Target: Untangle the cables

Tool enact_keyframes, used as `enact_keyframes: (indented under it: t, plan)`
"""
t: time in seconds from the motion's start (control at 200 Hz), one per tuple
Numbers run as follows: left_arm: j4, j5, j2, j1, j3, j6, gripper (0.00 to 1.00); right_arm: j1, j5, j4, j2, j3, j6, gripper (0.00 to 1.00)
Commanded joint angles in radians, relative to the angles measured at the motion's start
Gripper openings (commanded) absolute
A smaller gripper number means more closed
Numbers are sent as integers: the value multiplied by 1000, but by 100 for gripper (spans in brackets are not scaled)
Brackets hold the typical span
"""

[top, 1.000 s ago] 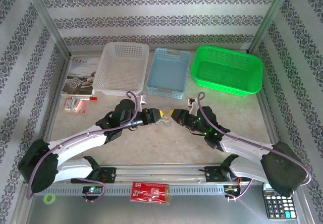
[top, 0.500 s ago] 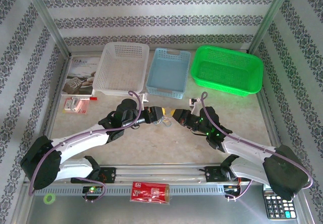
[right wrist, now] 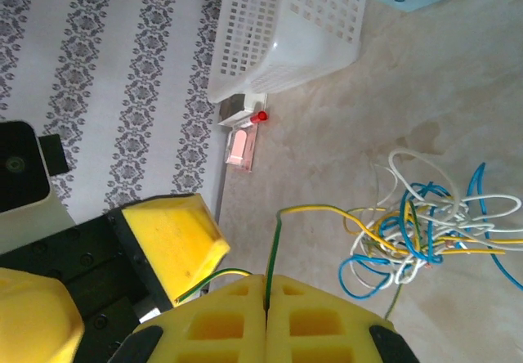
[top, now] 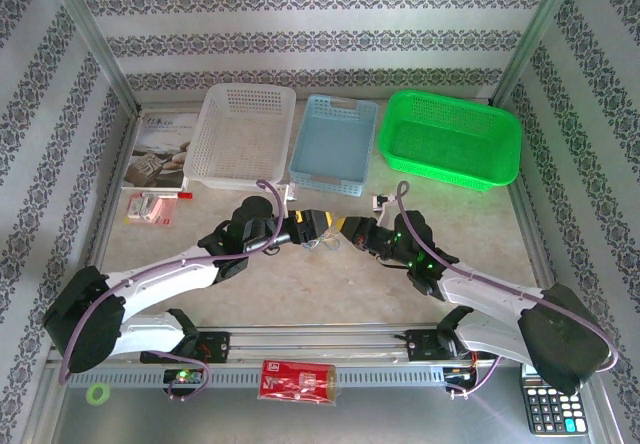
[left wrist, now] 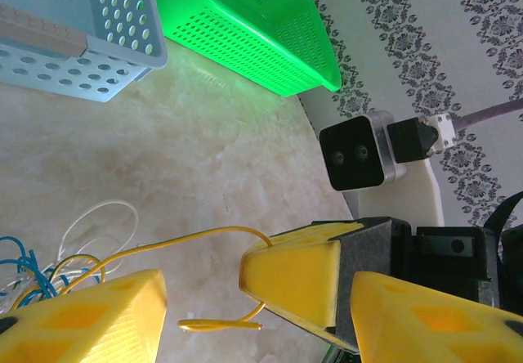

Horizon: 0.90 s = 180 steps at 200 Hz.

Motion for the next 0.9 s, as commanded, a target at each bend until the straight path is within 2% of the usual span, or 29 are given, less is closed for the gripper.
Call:
enact_keyframes:
  t: [0.0,0.175,0.365,0.669,0.724,0.794,0.894]
  plan:
    - [66,3,14,-16,11,13,62,0,-18,59,3,42,16,0]
    - [105,4,25,-18,-3,-3,60,0,-18,62,7,55,19,0]
    - [144,0,31,-19,-16,-13,41,1,-20,67,13,57,22,0]
    - [176,1,41,-19,-22,-17,16,6,-18,80,13,54,30,0]
    - [176,-2,41,-19,-23,-18,18,6,-15,80,10,51,31,0]
    - [177,-13,30,-20,-31,-18,36,4,-8,80,4,46,31,0]
    - [174,-36,6,-20,-52,-18,48,2,-3,80,-6,40,33,0]
